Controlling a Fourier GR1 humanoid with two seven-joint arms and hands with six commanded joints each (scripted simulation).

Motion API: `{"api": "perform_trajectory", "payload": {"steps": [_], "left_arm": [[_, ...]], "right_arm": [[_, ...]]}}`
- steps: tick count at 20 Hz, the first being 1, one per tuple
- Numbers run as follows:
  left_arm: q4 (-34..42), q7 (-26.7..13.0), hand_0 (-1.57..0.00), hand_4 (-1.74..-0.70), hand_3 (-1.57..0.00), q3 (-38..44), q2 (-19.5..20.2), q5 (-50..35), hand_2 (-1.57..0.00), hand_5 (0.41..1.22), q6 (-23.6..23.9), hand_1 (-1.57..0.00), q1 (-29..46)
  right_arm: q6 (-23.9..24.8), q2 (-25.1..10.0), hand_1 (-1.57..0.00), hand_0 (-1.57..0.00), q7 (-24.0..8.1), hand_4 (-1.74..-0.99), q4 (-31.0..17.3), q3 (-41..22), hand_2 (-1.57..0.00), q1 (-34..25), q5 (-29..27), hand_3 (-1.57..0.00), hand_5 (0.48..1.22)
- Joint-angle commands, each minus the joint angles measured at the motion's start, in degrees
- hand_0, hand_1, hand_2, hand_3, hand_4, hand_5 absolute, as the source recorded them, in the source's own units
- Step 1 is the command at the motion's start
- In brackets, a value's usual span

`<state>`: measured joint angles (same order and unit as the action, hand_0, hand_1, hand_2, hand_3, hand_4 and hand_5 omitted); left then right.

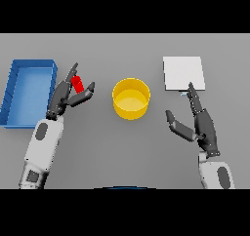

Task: Pick up the red beaker and tilt it to pour out 1 green nut into yellow bowl. Pick up the yellow bowl and place it on the metallic measuring scale.

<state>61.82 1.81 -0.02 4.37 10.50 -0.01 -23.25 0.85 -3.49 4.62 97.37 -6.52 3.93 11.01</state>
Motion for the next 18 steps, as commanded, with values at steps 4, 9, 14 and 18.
{"api": "perform_trajectory", "payload": {"steps": [4,9,14,18], "left_arm": [[-5.27,4.03,0.0,-1.25,0.0,2.04,-0.5,-1.05,0.0,0.695,0.52,0.0,-3.01],[-11.62,10.22,-0.08,-1.36,-0.13,5.39,-2.8,-3.94,-0.16,0.761,1.19,-0.09,-5.62],[-14.01,11.25,-0.92,-1.56,-0.98,4.45,-3.73,0.14,-0.99,1.043,6.99,-0.94,-7.74],[-13.33,11.94,-1.3,-1.6,-1.24,3.28,-3.76,0.35,-1.33,1.148,6.95,-1.31,-7.23]], "right_arm": [[0.35,0.26,0.0,0.0,-0.91,-1.245,-0.74,0.11,0.0,-0.31,0.2,0.0,0.642],[0.13,0.02,0.0,0.0,-0.08,-1.242,0.0,0.4,0.0,-0.16,-0.4,0.0,0.645],[0.21,-0.06,0.0,0.0,-0.68,-1.239,-0.13,0.29,0.0,0.09,-0.03,0.0,0.648],[-0.02,0.62,0.0,0.0,0.19,-1.25,-0.84,-0.04,0.0,0.25,-0.27,0.0,0.647]]}}
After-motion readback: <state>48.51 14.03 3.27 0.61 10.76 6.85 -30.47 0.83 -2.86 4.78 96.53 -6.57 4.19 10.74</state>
